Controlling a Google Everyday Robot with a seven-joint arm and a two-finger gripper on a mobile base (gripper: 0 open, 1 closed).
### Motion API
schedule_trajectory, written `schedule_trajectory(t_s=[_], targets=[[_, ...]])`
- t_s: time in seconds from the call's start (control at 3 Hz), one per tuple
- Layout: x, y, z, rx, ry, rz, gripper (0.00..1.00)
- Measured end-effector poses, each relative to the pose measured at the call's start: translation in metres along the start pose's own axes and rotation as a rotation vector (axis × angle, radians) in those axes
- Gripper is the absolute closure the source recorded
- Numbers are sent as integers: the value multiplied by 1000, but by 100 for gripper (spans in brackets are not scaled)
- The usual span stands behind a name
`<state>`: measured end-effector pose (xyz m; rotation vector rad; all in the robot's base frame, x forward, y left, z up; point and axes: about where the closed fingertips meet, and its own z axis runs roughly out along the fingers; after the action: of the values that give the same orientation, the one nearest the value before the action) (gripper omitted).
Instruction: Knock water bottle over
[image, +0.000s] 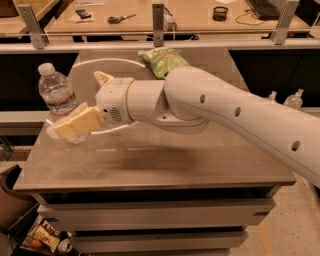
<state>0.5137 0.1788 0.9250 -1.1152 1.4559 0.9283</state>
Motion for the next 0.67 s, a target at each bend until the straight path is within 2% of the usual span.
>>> schedule_trajectory(t_s=[0.33, 0.67], targets=[[2, 7, 15, -31, -25, 1, 0], [2, 8, 16, -32, -24, -1, 17]])
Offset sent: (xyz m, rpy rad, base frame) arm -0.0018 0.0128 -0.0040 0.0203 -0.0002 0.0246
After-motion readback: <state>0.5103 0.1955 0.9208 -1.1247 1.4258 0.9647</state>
